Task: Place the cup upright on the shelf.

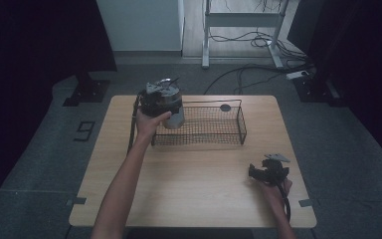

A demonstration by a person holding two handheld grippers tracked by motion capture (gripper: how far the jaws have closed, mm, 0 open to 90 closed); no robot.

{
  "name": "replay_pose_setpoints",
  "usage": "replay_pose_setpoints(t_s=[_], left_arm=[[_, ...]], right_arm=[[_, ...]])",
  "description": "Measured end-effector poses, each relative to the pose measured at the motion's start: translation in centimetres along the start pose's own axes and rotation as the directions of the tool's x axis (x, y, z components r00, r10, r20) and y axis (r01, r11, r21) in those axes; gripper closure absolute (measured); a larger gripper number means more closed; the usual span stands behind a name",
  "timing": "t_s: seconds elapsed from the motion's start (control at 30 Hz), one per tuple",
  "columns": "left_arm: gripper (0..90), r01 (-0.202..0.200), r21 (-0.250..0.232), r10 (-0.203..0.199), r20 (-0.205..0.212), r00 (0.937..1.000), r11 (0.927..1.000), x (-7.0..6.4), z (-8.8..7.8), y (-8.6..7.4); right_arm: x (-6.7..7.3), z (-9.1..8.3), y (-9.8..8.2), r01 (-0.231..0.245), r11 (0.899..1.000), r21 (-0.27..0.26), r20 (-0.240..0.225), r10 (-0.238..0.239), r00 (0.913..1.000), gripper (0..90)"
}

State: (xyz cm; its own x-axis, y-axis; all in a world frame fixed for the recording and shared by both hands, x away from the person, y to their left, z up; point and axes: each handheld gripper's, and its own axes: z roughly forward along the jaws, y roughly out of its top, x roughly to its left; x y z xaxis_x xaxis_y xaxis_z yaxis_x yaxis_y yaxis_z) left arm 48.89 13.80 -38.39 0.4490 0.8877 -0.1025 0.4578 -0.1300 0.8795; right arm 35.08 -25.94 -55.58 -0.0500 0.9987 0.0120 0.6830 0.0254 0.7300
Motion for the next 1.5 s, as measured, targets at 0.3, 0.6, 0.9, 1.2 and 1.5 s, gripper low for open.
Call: replay_pose_setpoints(t_s=[0.3, 0.6, 0.9, 1.2, 1.5], left_arm=[[4.2, 0.001, 0.029, -0.001, -0.021, 0.9998, 0.9996, 0.1, 1.6, -0.6], [4.2, 0.013, 0.042, -0.012, -0.027, 0.9995, 0.999, 0.4, 2.8, -1.6], [4.3, 0.026, 0.059, -0.023, -0.048, 0.9986, 0.9979, 0.9, 3.7, -2.7], [4.2, 0.023, 0.073, -0.02, -0.05, 0.9986, 0.9971, 0.5, 4.8, -4.0], [4.2, 0.024, 0.093, -0.018, -0.066, 0.9977, 0.9954, 0.4, 5.6, -4.9]], right_arm=[[0.0, 0.0, 0.0, -0.001, 1.0, -0.001, 0.001, 0.001, 1.0, 7.8], [0.0, 0.0, 0.0, -0.002, 1.0, -0.002, 0.002, 0.002, 1.0, 8.2], [0.0, 0.0, 0.0, -0.001, 1.0, -0.001, 0.003, 0.001, 1.0, 8.4], [0.0, 0.0, 0.0, -0.001, 1.0, -0.002, 0.005, 0.001, 1.0, 8.7], [0.0, 0.0, 0.0, -0.002, 1.0, -0.002, 0.005, 0.002, 1.0, 8.7]])
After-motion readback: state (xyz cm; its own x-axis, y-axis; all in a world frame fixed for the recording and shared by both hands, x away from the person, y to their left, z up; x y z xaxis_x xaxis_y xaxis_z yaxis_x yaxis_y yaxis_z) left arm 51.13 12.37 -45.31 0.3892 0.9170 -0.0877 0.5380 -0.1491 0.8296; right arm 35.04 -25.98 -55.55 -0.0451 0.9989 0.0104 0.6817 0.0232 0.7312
